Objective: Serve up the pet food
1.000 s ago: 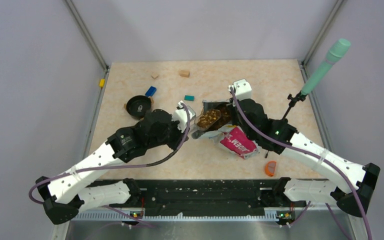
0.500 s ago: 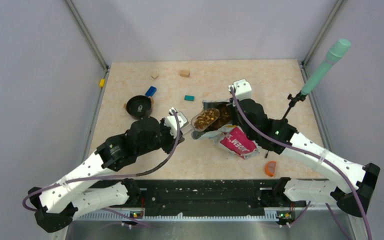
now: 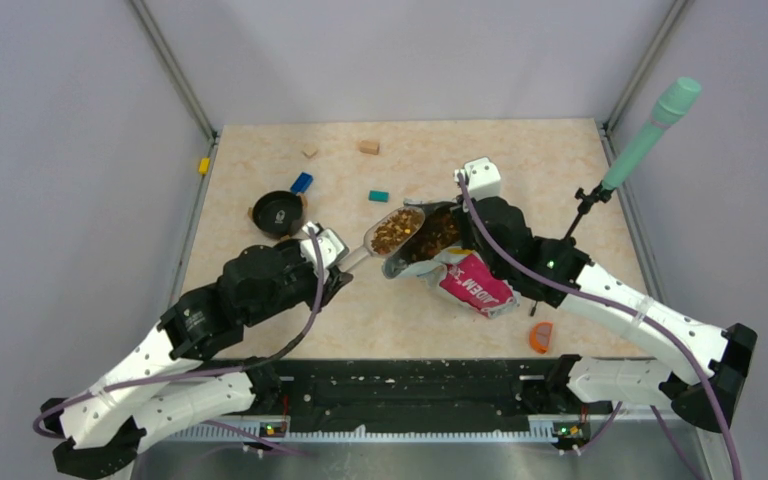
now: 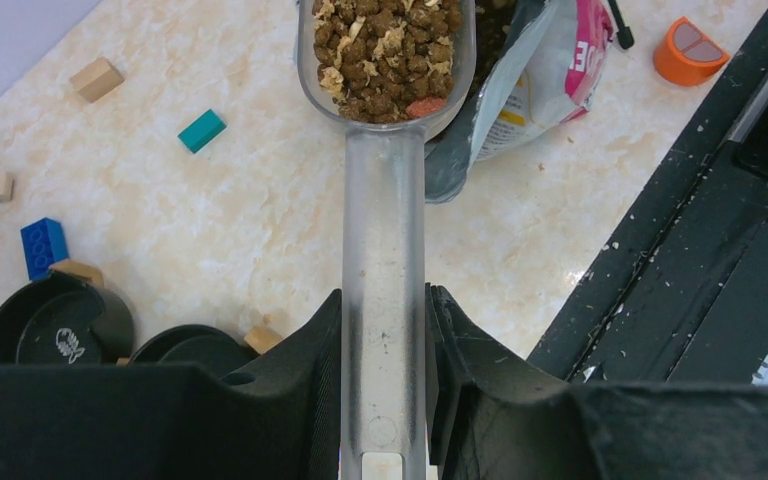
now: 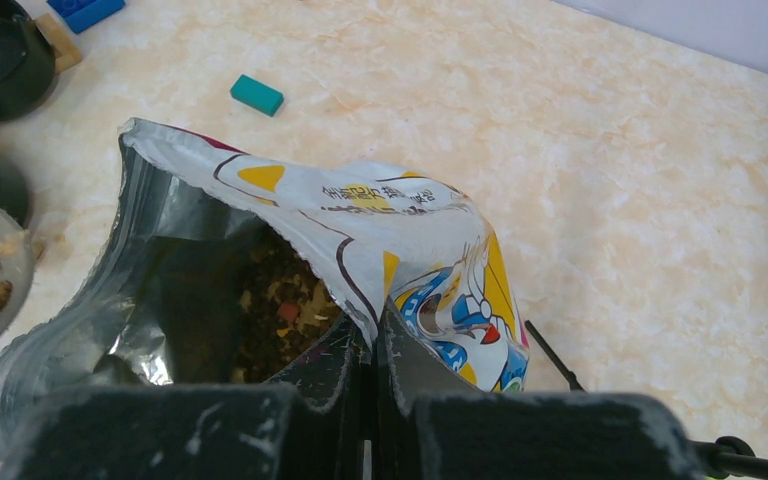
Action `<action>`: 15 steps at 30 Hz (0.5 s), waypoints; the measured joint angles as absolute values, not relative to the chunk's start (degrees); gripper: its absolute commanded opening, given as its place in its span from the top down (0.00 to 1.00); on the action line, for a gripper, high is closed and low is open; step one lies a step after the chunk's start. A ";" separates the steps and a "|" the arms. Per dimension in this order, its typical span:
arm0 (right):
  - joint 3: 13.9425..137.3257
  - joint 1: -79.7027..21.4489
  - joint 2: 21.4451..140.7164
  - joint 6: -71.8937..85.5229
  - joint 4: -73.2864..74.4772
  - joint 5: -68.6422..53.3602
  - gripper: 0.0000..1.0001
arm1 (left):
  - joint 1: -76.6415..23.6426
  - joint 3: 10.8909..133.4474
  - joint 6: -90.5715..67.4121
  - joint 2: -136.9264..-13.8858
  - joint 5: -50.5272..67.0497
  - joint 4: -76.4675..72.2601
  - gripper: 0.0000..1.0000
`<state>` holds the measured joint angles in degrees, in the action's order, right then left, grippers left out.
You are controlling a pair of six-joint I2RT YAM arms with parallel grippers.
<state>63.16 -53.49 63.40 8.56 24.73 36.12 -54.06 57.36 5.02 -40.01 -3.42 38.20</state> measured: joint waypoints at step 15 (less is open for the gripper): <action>63.16 -53.49 63.40 8.54 24.51 35.90 1.00 | -54.06 57.41 -6.85 -39.20 -23.09 45.56 1.00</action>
<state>63.16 -53.49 63.40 8.54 24.51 35.90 -54.06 57.41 -6.85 -39.20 -23.09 45.56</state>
